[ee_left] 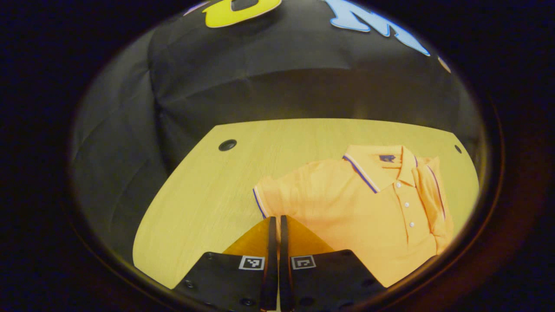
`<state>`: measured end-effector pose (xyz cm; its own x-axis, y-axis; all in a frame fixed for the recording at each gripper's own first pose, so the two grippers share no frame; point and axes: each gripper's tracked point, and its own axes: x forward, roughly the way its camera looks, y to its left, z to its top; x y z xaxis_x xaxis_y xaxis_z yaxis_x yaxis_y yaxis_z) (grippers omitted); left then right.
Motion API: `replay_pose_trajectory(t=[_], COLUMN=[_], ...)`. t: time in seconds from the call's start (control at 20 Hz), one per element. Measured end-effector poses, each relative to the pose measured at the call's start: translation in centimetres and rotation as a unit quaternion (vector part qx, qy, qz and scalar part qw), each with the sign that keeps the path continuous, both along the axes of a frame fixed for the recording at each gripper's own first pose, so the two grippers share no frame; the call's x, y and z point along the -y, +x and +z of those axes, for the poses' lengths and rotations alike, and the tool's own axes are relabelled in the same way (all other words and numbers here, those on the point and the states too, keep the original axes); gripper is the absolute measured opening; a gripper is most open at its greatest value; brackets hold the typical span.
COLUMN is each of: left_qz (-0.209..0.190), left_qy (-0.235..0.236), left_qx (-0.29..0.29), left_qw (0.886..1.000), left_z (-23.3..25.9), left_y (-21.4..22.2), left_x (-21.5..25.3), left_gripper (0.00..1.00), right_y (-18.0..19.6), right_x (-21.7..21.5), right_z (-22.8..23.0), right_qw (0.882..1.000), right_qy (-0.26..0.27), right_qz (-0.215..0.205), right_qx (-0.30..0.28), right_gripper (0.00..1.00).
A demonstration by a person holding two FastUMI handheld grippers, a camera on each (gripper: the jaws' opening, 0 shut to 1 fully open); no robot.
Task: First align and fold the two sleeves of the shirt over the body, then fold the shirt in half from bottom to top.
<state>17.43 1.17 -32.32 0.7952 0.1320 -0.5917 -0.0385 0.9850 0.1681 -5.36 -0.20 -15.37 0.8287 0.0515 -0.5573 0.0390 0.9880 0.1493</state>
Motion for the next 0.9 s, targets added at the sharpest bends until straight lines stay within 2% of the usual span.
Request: replay_pose_trajectory(t=[0.3,0.55,0.7,0.9], left_qz=[-0.084,-0.159,-0.197,-0.213], left_qy=[0.005,0.012,0.027,0.026], left_qx=[0.029,0.026,0.008,-0.024], left_qw=[0.996,0.987,0.980,0.976], left_z=[3.0,3.5,1.8,-1.2], left_y=[0.5,-1.0,-2.5,-4.1], left_x=[7.9,14.6,17.4,19.5], left_gripper=[0.08,0.08,0.08,0.08], right_y=[-0.2,-0.7,-1.0,-1.6], right_x=[0.8,2.0,3.0,4.3], right_z=[-0.2,-0.4,-0.6,-0.9], right_qw=[1.000,1.000,0.999,0.999], right_qy=[0.003,0.006,0.008,0.012], right_qz=[-0.009,-0.023,-0.034,-0.048], right_qx=[0.001,0.000,-0.001,-0.004], right_gripper=[0.51,0.51,0.51,0.51])
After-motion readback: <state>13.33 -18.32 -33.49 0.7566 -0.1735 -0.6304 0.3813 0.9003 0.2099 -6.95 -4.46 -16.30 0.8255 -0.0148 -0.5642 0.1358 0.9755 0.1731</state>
